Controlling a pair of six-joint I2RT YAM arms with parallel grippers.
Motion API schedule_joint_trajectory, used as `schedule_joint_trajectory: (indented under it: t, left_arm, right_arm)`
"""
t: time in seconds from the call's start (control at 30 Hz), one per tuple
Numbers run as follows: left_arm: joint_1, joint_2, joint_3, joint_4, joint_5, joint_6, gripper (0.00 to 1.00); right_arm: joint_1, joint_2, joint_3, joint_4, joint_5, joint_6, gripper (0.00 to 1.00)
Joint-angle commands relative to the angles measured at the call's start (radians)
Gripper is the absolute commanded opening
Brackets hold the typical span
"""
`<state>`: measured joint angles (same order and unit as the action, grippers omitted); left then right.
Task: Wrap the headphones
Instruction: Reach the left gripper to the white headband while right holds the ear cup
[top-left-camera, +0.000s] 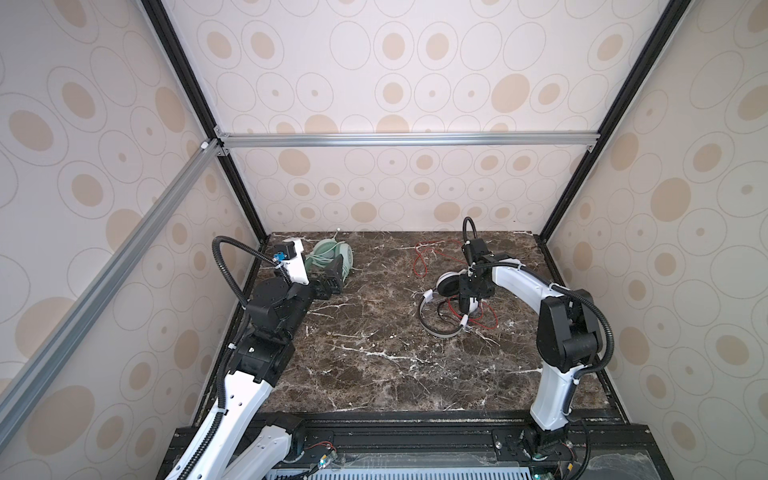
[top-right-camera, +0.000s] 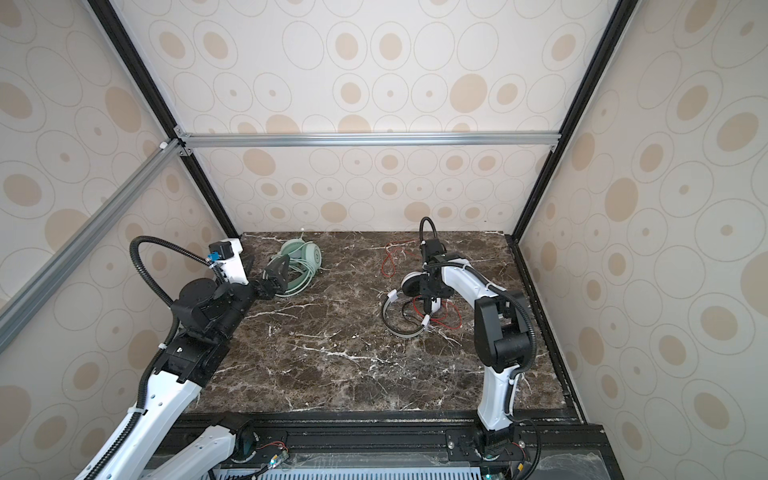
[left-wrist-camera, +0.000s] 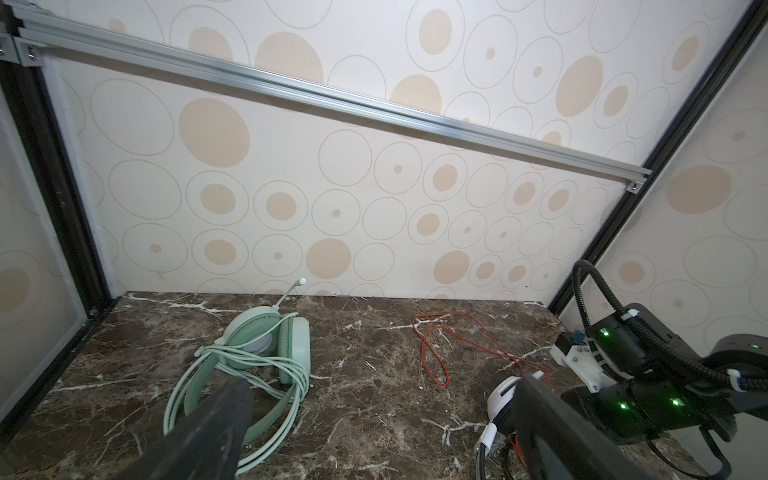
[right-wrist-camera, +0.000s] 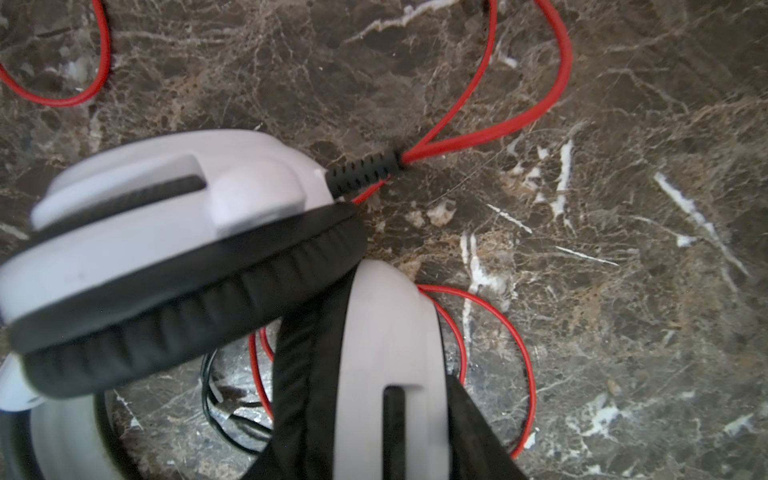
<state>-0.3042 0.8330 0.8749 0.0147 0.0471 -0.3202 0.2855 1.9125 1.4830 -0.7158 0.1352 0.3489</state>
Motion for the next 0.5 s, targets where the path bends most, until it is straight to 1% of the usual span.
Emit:
schedule_joint_trajectory:
  t: [0.0, 0.1, 0.2, 0.33, 0.47]
  left_arm:
    - [-0.004, 0.045, 0.026, 0.022, 0.094, -0.013, 0.98]
    - [-0.009, 0.093, 0.024, 0.051, 0.190, -0.028, 0.98]
    - [-0.034, 0.151, 0.045, 0.043, 0.224, -0.039, 0.98]
    - [-0.088, 0.227, 0.090, -0.014, 0.210, -0.028, 0.96]
    - [-0.178, 0.302, 0.151, -0.087, 0.159, -0.025, 0.95]
  right_arm:
    - [0.000, -0.083, -0.031, 0.002, 0.010, 0.040, 0.44]
    - [0.000, -0.160, -0.080, 0.033, 0.026, 0.082, 0.44]
    - [0.000, -0.242, -0.138, 0.070, 0.022, 0.144, 0.45]
    - [0.000, -0.353, -0.225, 0.143, -0.014, 0.203, 0.45]
    - [0.000, -0.444, -0.295, 0.223, -0.066, 0.253, 0.43]
